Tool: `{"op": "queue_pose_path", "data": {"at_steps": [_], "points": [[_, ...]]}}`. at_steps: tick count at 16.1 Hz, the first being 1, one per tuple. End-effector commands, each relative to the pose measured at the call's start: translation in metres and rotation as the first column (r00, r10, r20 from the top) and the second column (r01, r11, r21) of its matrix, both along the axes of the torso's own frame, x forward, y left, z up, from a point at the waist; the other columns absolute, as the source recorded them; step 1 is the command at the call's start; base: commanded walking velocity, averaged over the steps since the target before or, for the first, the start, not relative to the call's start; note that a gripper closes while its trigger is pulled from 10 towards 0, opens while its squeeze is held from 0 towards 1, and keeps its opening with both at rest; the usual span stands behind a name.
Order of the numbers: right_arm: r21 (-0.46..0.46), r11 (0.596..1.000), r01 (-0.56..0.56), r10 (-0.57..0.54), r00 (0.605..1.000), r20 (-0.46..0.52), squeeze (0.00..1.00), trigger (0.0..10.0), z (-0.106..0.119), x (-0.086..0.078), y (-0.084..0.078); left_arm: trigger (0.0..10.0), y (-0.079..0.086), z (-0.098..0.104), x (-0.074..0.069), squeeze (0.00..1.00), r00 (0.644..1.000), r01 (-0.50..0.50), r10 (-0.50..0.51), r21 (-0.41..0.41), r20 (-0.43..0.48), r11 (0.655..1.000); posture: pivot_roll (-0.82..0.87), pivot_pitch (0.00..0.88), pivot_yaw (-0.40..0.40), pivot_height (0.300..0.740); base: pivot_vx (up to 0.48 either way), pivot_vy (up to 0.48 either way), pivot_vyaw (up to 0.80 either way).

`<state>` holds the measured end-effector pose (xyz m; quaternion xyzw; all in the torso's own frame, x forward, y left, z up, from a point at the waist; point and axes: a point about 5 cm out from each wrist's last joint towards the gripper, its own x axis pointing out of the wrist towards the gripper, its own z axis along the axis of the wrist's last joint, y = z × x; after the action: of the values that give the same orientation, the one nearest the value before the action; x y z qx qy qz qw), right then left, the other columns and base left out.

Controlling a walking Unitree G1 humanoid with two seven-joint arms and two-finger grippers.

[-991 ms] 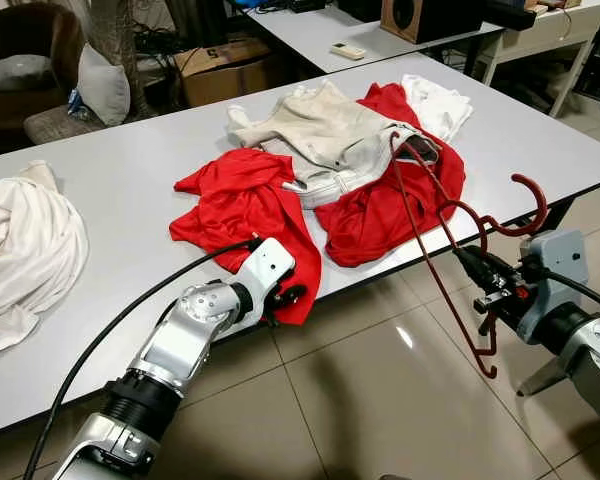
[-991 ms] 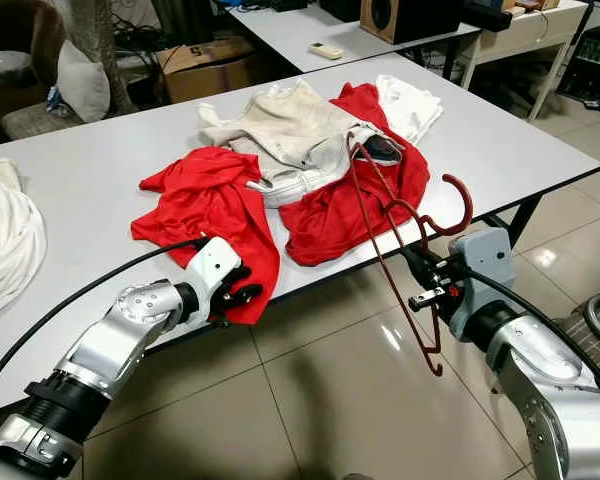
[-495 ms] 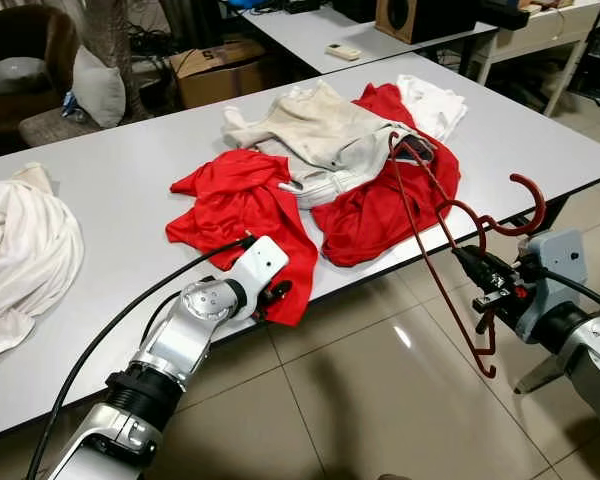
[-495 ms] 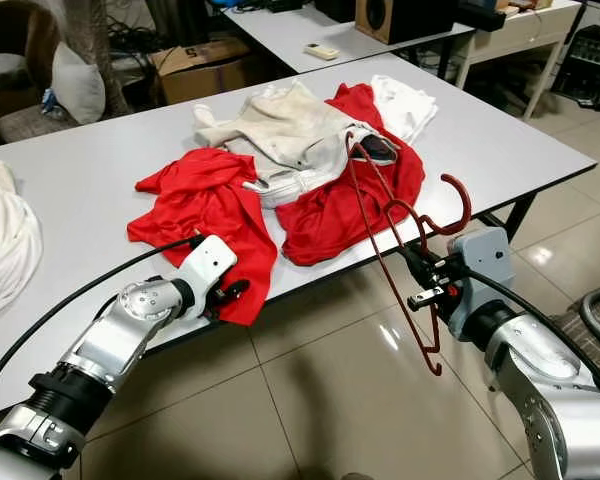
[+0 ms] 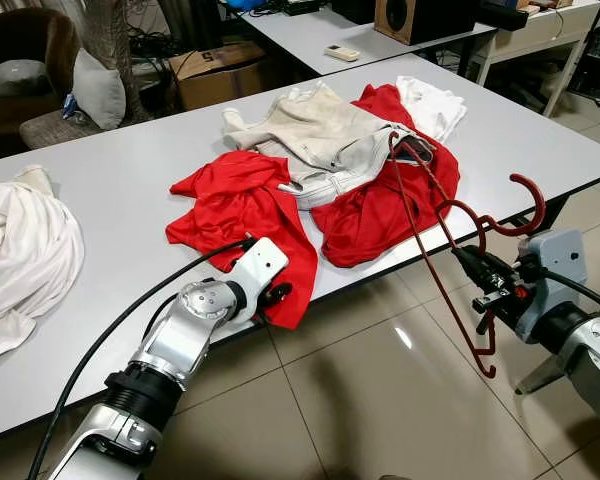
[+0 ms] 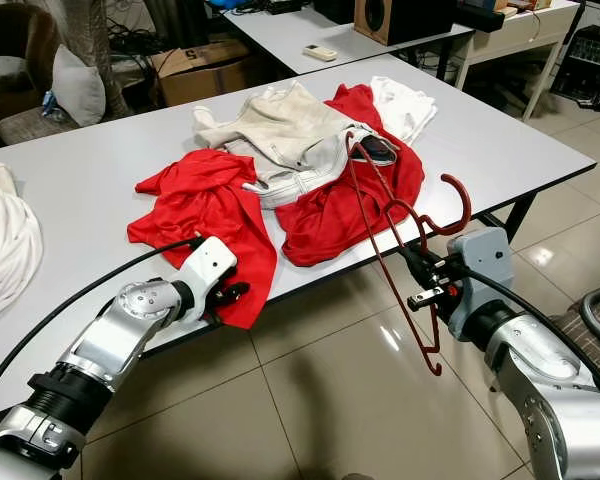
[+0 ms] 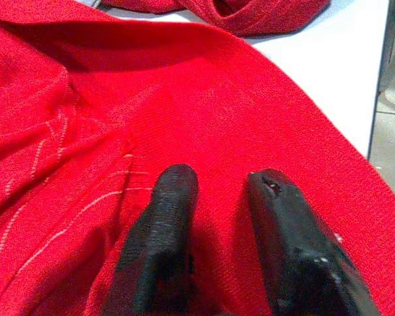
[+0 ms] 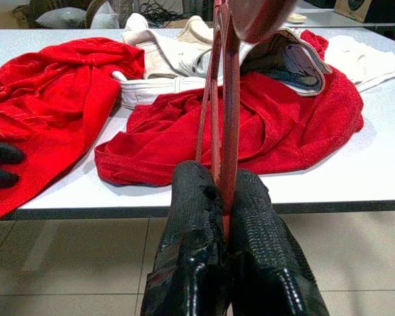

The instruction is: Hang hanger

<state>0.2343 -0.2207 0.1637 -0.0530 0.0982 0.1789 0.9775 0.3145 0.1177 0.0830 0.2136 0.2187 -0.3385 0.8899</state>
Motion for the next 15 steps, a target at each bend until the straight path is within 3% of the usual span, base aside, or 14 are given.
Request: {"op": "queue_pose_path", "data": {"at_steps": [1, 8, 10, 12, 13, 14, 15], "points": [[-0.01, 1.0, -0.004, 0.004, 1.0, 0.02, 0.0, 10.0, 0.003, 0.001, 0.002, 0.0, 0.006, -0.02, -0.011, 0.0, 0.994, -0.013, 0.016, 0.03, -0.107, 0.999, -0.21, 0.0, 0.105, 0.74, 0.0, 0.0, 0.0], [-0.01, 1.0, -0.012, 0.013, 1.0, 0.021, 0.0, 10.0, 0.003, 0.002, 0.004, 0.0, 0.009, -0.025, -0.013, 0.0, 0.993, -0.013, 0.019, 0.046, -0.113, 0.999, -0.21, 0.0, 0.104, 0.74, 0.0, 0.0, 0.0], [-0.009, 1.0, -0.014, 0.014, 1.0, 0.021, 0.0, 10.0, 0.003, 0.002, 0.004, 0.0, 0.006, -0.012, -0.009, 0.0, 0.996, -0.038, 0.031, -0.089, -0.078, 0.995, -0.2, 0.0, 0.103, 0.74, 0.0, 0.0, 0.0], [-0.005, 1.0, -0.009, 0.009, 1.0, 0.025, 0.0, 10.0, 0.004, 0.002, 0.003, 0.0, 0.002, 0.007, -0.006, 0.0, 1.0, -0.017, 0.017, -0.253, -0.003, 0.967, -0.2, 0.0, 0.103, 0.74, 0.0, 0.0, 0.0], [-0.005, 1.0, -0.008, 0.009, 1.0, 0.025, 0.0, 10.0, 0.004, 0.002, 0.003, 9.5, 0.009, 0.012, -0.002, 0.0, 0.996, -0.047, 0.063, -0.228, 0.064, 0.973, -0.2, 0.0, 0.103, 0.74, 0.0, 0.0, 0.0], [-0.002, 1.0, -0.01, 0.01, 1.0, 0.025, 0.0, 10.0, 0.003, 0.002, 0.004, 10.0, 0.014, 0.015, 0.001, 1.0, 0.99, -0.05, 0.074, -0.196, 0.12, 0.979, -0.2, 0.0, 0.103, 0.74, 0.0, 0.0, 0.0], [-0.001, 1.0, -0.013, 0.013, 1.0, 0.024, 0.0, 10.0, 0.003, 0.002, 0.005, 10.0, 0.018, 0.015, 0.001, 1.0, 0.985, -0.043, 0.068, -0.155, 0.158, 0.987, -0.2, 0.0, 0.104, 0.74, 0.0, 0.0, 0.0]]}}
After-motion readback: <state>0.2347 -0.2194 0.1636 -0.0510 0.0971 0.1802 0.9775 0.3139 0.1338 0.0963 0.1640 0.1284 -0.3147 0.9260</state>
